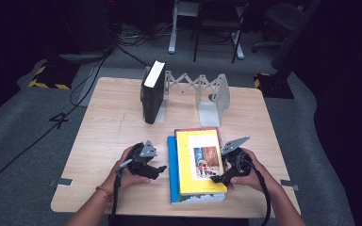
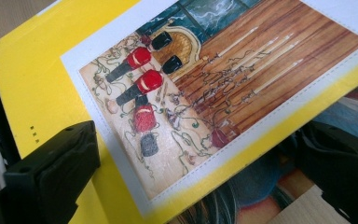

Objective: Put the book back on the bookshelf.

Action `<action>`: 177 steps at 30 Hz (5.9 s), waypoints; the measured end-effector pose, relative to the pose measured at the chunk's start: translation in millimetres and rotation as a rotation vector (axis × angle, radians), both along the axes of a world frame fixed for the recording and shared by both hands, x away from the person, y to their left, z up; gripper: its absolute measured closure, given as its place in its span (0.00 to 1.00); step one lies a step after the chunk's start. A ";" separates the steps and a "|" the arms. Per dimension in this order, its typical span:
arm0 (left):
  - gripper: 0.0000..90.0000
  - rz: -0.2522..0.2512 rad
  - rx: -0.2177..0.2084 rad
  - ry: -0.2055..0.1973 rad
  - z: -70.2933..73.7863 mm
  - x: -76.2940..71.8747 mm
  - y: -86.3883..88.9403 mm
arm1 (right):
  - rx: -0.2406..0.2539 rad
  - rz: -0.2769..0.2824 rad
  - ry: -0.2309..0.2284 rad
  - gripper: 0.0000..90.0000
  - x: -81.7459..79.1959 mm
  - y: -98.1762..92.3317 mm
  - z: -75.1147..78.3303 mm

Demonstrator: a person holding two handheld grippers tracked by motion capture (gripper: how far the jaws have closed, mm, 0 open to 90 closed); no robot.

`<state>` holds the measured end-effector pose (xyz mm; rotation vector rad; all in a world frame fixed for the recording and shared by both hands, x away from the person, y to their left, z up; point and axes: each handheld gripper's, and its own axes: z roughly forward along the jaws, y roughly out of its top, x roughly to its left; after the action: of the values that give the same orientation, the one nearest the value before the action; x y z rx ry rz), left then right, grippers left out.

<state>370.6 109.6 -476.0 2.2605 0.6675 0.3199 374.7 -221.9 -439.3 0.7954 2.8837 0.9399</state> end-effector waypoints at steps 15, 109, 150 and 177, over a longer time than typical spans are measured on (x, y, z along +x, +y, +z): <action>0.22 0.004 -0.050 0.033 -3.1 25.6 -15.6 | 0.023 0.003 -0.116 0.09 -3.5 1.6 4.9; 1.00 -0.029 -0.133 -0.208 107.3 55.5 -14.0 | 0.353 0.016 -0.296 0.89 37.6 17.0 79.5; 0.89 -0.093 -0.255 -0.218 96.3 -14.5 -22.6 | 0.474 0.052 -0.540 0.94 -36.6 -15.5 55.8; 0.60 -0.130 -0.251 -0.122 48.5 -44.3 -39.2 | 0.476 0.074 -0.541 0.94 -51.4 -20.0 52.3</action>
<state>326.4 70.4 -427.5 2.0156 0.4668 0.2904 323.3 -241.9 -386.9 0.3547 2.2607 1.5906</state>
